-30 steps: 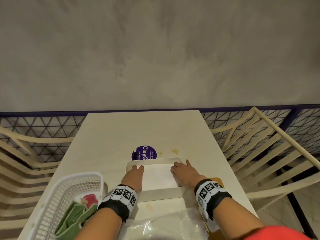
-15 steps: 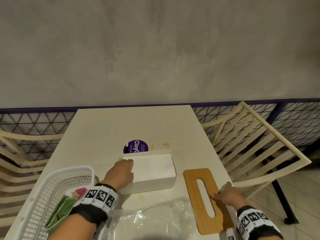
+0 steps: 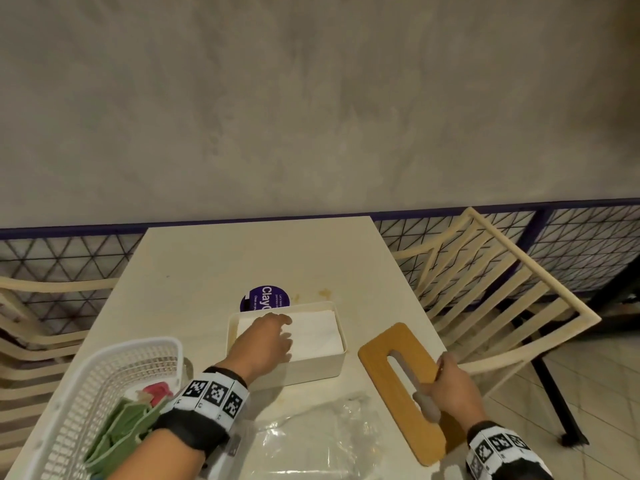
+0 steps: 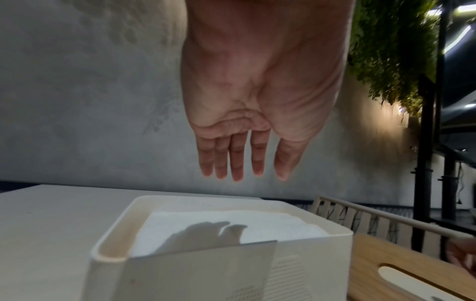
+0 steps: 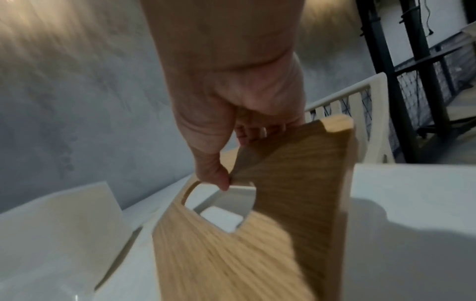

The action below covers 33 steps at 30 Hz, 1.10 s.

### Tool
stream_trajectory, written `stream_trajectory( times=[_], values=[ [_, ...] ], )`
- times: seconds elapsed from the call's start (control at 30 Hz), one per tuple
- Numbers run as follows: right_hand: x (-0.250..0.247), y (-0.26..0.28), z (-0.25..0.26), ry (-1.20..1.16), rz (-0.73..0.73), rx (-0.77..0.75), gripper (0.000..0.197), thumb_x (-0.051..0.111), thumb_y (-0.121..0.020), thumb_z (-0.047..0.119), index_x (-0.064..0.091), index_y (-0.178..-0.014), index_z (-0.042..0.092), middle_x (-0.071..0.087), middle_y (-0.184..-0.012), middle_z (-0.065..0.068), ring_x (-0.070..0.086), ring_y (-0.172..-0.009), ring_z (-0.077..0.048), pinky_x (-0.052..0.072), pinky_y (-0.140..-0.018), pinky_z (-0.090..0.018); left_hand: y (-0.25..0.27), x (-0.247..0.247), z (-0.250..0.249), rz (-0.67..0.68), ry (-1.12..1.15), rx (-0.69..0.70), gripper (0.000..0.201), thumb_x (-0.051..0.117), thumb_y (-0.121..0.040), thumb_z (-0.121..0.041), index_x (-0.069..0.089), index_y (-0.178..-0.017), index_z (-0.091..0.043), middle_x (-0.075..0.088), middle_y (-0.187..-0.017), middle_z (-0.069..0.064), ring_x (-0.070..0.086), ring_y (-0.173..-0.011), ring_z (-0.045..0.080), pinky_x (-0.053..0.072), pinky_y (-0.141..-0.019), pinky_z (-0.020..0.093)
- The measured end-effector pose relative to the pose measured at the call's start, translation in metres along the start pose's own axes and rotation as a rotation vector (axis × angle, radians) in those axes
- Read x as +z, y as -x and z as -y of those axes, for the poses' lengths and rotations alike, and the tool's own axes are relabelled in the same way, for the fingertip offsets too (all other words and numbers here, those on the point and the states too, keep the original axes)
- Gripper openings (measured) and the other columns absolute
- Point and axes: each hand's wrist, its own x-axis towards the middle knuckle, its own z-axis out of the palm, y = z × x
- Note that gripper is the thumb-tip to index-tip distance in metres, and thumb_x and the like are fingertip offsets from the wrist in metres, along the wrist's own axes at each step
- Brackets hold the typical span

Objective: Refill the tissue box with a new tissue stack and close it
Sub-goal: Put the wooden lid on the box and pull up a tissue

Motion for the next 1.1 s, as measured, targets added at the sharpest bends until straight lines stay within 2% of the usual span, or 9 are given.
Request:
stream_trajectory(
  times=[0.13, 0.23, 0.37, 0.5, 0.67, 0.77, 0.87, 1.0, 1.1],
  values=[
    [-0.042, 0.003, 0.019, -0.102, -0.107, -0.134, 0.037, 0.063, -0.076, 0.002, 0.05, -0.103, 0.023, 0.063, -0.077, -0.001, 0.061, -0.073, -0.021, 0.05, -0.061, -0.033, 0.006, -0.003, -0.027, 0.003, 0.064, 0.127, 0.045, 0.055, -0.091, -0.029, 0.045, -0.135, -0.024, 0.047, -0.142, -0.002, 0.051, -0.122, 0.012, 0.035, -0.095, 0.02],
    [-0.076, 0.013, 0.047, -0.062, -0.124, -0.337, 0.029, 0.065, -0.08, 0.004, 0.058, -0.097, 0.026, 0.061, -0.088, 0.003, 0.057, -0.084, -0.017, 0.043, -0.074, -0.028, 0.009, -0.004, -0.046, -0.016, 0.146, 0.204, 0.057, 0.059, -0.089, -0.034, 0.036, -0.141, -0.027, 0.043, -0.145, -0.004, 0.043, -0.129, 0.012, 0.032, -0.102, 0.022],
    [-0.117, 0.033, 0.09, -0.301, 0.112, -0.613, 0.029, 0.072, -0.077, 0.002, 0.061, -0.09, 0.024, 0.064, -0.088, 0.004, 0.062, -0.085, -0.013, 0.049, -0.078, -0.028, 0.012, -0.01, -0.062, -0.105, 0.309, 0.234, 0.07, 0.06, -0.087, -0.038, 0.025, -0.146, -0.024, 0.037, -0.147, -0.006, 0.035, -0.136, 0.014, 0.033, -0.11, 0.032],
    [-0.128, 0.039, 0.128, -0.446, 0.251, -0.748, 0.026, 0.072, -0.077, 0.003, 0.064, -0.092, 0.023, 0.067, -0.095, -0.002, 0.065, -0.091, -0.017, 0.052, -0.085, -0.032, 0.02, -0.028, -0.063, -0.308, 0.612, 0.168, 0.031, 0.054, -0.091, -0.03, 0.051, -0.121, -0.021, 0.06, -0.102, -0.013, 0.058, -0.098, 0.01, 0.043, -0.068, 0.008],
    [-0.092, 0.03, 0.151, -0.491, -0.078, -0.557, 0.025, 0.072, -0.08, 0.014, 0.063, -0.099, 0.025, 0.062, -0.1, 0.006, 0.057, -0.093, -0.014, 0.049, -0.077, -0.032, 0.026, -0.049, -0.041, -0.509, 0.8, 0.008, 0.007, 0.052, -0.094, -0.023, 0.056, -0.098, -0.02, 0.065, -0.088, -0.003, 0.063, -0.078, 0.015, 0.053, -0.067, 0.033],
    [-0.059, 0.027, 0.163, -0.665, 0.064, -0.311, 0.046, 0.068, -0.083, 0.012, 0.046, -0.123, 0.02, 0.058, -0.103, 0.0, 0.056, -0.098, -0.019, 0.049, -0.079, -0.035, 0.021, -0.053, -0.019, -0.541, 0.874, -0.251, 0.021, 0.051, -0.094, -0.025, 0.05, -0.113, -0.015, 0.061, -0.096, 0.006, 0.062, -0.085, 0.025, 0.055, -0.076, 0.042],
    [-0.029, 0.016, 0.178, -0.625, 0.069, -0.186, 0.04, 0.069, -0.083, 0.015, 0.049, -0.116, 0.009, 0.06, -0.106, -0.009, 0.058, -0.099, -0.026, 0.049, -0.081, -0.036, 0.005, -0.048, 0.012, -0.49, 0.843, -0.478, 0.024, 0.051, -0.089, -0.01, 0.044, -0.112, -0.008, 0.055, -0.089, 0.01, 0.06, -0.086, 0.031, 0.05, -0.072, 0.037],
    [-0.002, 0.002, 0.186, -0.406, 0.159, -0.105, 0.017, 0.068, -0.083, 0.014, 0.055, -0.09, 0.006, 0.058, -0.094, -0.011, 0.055, -0.088, -0.022, 0.046, -0.073, -0.031, -0.006, -0.035, 0.036, -0.36, 0.631, -0.57, 0.013, 0.043, -0.082, 0.001, 0.056, -0.081, 0.006, 0.057, -0.077, 0.017, 0.059, -0.083, 0.035, 0.04, -0.064, 0.033],
    [0.016, -0.003, 0.181, -0.261, 0.207, -0.071, 0.02, 0.058, -0.087, 0.01, 0.06, -0.104, -0.001, 0.063, -0.11, -0.016, 0.06, -0.1, -0.029, 0.045, -0.072, -0.028, -0.007, -0.023, 0.041, -0.29, 0.546, -0.586, 0.018, 0.043, -0.085, -0.001, 0.058, -0.088, 0.008, 0.059, -0.087, 0.02, 0.055, -0.08, 0.032, 0.041, -0.066, 0.033]
  ],
)
